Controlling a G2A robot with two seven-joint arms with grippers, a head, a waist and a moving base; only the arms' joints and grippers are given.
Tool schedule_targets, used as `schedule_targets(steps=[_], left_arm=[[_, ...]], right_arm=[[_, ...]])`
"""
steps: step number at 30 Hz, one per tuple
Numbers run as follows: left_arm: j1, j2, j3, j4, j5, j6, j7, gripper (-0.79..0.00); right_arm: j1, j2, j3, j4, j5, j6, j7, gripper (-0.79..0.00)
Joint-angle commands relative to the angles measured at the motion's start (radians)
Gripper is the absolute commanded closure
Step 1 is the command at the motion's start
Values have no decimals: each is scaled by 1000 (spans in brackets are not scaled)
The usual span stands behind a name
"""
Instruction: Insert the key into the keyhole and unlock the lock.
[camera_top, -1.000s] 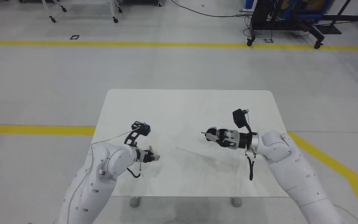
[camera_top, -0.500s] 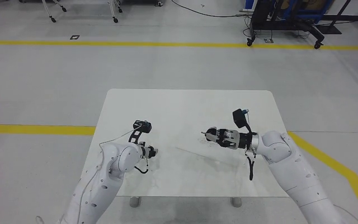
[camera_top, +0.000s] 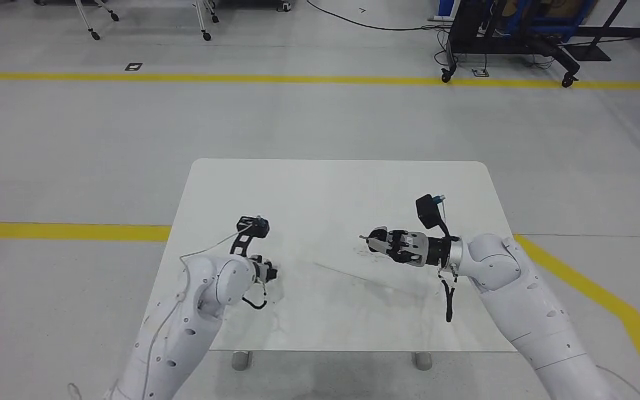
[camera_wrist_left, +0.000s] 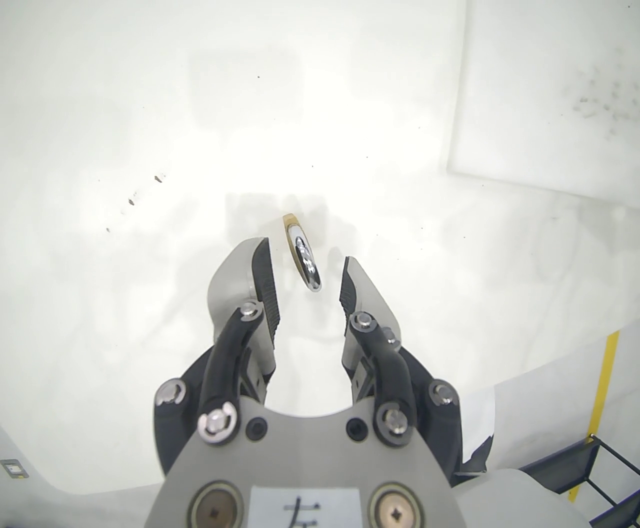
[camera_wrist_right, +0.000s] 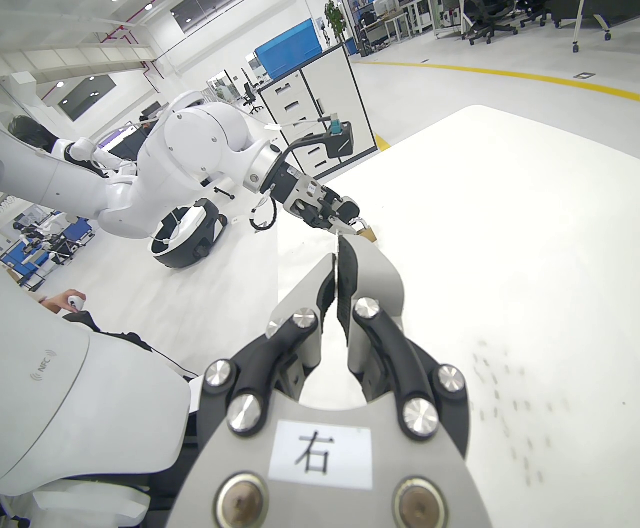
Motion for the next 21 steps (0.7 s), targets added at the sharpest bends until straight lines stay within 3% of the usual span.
schedule_targets(steps=[1, 2, 3, 4, 5, 21], left_arm=[[-7, -1, 7, 5, 7, 6, -10, -286], [-9, -2, 9, 7, 9, 8, -14, -277], [-11, -2, 11, 9, 10, 9, -18, -212], [-12, -3, 12, 10, 11, 11, -22, -74], [-12, -3, 13, 10, 12, 11, -24, 0], [1, 1, -3, -9, 33, -7, -27, 0]], right_arm=[[0, 0, 0, 0, 0, 0, 0, 0], [0, 0, 0, 0, 0, 0, 0, 0], [0, 0, 0, 0, 0, 0, 0, 0], [0, 0, 0, 0, 0, 0, 0, 0], [0, 0, 0, 0, 0, 0, 0, 0], [0, 0, 0, 0, 0, 0, 0, 0]])
